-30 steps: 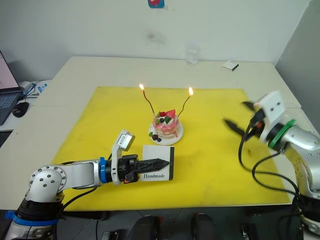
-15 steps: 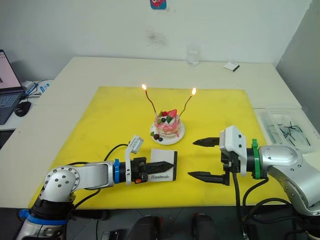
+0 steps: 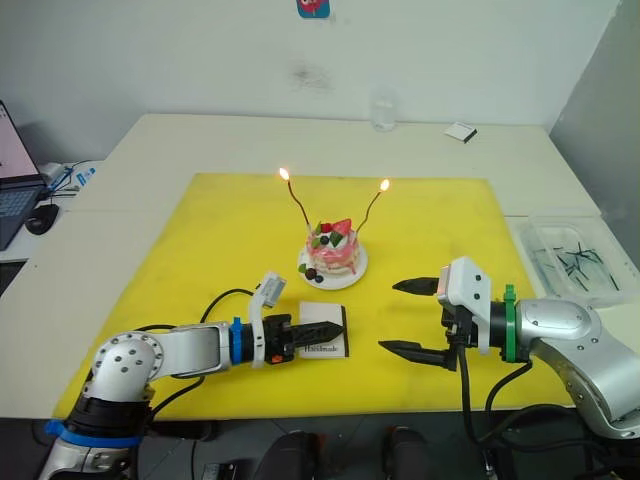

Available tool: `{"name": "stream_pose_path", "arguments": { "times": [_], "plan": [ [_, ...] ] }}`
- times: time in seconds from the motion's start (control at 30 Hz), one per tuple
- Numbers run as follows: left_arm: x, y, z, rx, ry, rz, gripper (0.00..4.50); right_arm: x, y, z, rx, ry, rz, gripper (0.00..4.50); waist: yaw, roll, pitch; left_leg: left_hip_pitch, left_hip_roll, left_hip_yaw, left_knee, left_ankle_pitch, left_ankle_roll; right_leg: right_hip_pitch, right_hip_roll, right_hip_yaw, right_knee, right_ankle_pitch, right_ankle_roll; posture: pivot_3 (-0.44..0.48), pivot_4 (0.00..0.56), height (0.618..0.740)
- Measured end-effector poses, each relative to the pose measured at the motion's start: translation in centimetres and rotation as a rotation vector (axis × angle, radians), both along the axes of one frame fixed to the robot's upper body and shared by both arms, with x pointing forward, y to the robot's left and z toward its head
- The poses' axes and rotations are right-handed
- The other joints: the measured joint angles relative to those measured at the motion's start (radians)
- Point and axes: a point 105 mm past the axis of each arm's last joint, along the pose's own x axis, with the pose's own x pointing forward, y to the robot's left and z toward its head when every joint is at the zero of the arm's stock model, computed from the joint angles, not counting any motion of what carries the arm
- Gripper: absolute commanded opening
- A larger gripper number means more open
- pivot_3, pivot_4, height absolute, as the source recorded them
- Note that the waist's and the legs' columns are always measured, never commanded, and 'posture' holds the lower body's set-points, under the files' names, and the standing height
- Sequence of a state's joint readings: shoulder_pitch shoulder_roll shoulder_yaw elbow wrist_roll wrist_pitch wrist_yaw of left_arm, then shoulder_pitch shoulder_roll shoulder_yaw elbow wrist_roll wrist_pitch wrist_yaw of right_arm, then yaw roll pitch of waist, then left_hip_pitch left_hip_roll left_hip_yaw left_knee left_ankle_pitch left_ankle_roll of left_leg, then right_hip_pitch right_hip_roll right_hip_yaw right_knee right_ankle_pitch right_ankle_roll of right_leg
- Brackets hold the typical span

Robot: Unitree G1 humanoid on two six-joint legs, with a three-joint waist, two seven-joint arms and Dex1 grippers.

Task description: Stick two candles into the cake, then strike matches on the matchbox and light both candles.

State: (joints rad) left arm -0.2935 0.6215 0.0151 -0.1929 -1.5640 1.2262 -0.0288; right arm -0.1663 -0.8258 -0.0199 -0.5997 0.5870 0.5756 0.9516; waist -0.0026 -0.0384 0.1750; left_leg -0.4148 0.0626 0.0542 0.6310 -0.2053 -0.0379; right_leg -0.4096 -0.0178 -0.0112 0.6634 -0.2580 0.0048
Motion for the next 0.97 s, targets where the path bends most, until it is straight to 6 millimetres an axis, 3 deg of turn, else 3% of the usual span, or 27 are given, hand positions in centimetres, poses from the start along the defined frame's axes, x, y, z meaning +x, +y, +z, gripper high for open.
{"name": "stream_pose_path", "arguments": {
  "times": [0.13, 0.27, 0.4, 0.53, 0.7, 0.83, 0.97],
  "plan": [
    [0.1, 4.4, 1.6, 0.113, -0.045, 0.029, 4.48, 0.5, -1.2, -1.4, -0.015, 0.033, -0.044, 4.5, -0.001, 0.0, 0.0, 0.0, 0.001, 0.0, -0.001, 0.0, 0.0, -0.001, 0.001, -0.001, 0.0, -0.001, -0.002, 0.0, 0.15, 0.74],
    [1.0, 8.4, 4.2, 0.228, -0.164, 0.096, 4.48, 1.5, -3.1, -3.0, -0.029, 0.067, -0.136, 4.5, 0.001, 0.0, 0.0, 0.0, 0.0, 0.003, -0.001, 0.0, 0.0, -0.002, 0.0, -0.001, -0.001, -0.001, -0.002, 0.0, 0.15, 0.74],
    [5.8, 11.7, 7.7, 0.305, -0.457, 0.322, 4.48, 4.7, -5.2, -3.1, 0.057, 0.022, -0.392, 4.5, 0.006, -0.001, 0.0, -0.001, -0.001, 0.004, 0.0, 0.0, 0.0, -0.001, -0.001, -0.001, -0.002, -0.001, -0.004, 0.0, 0.15, 0.74],
    [9.6, 14.9, 7.7, 0.485, -0.706, 0.587, 4.48, 8.5, -7.8, -3.9, 0.102, -0.028, -0.708, 4.5, 0.007, -0.001, 0.0, -0.001, -0.001, 0.006, 0.0, 0.0, 0.0, -0.002, -0.002, 0.001, -0.002, 0.002, 0.0, 0.0, 0.15, 0.74],
    [11.7, 16.2, 5.0, 0.665, -0.84, 0.783, 4.48, 11.8, -8.9, -4.3, 0.13, -0.13, -0.907, 4.5, 0.005, -0.001, 0.0, -0.005, 0.0, 0.007, -0.001, 0.0, 0.0, -0.005, -0.001, 0.002, -0.002, 0.005, -0.001, 0.0, 0.15, 0.74],
    [12.3, 14.9, 3.4, 0.644, -0.856, 0.843, 4.48, 13.4, -8.3, -4.6, 0.104, -0.262, -0.925, 4.5, 0.002, -0.001, 0.0, -0.005, 0.0, 0.005, -0.002, 0.0, 0.0, -0.006, 0.0, 0.001, -0.001, 0.005, -0.002, 0.0, 0.15, 0.74],
    [12.5, 13.8, 2.7, 0.596, -0.863, 0.842, 4.48, 14.0, -7.5, -6.3, 0.124, -0.257, -0.956, 4.5, 0.001, -0.001, 0.0, -0.006, 0.0, 0.005, -0.001, 0.0, 0.0, -0.006, 0.0, 0.001, 0.0, 0.005, -0.002, 0.0, 0.15, 0.74]
  ]
}}
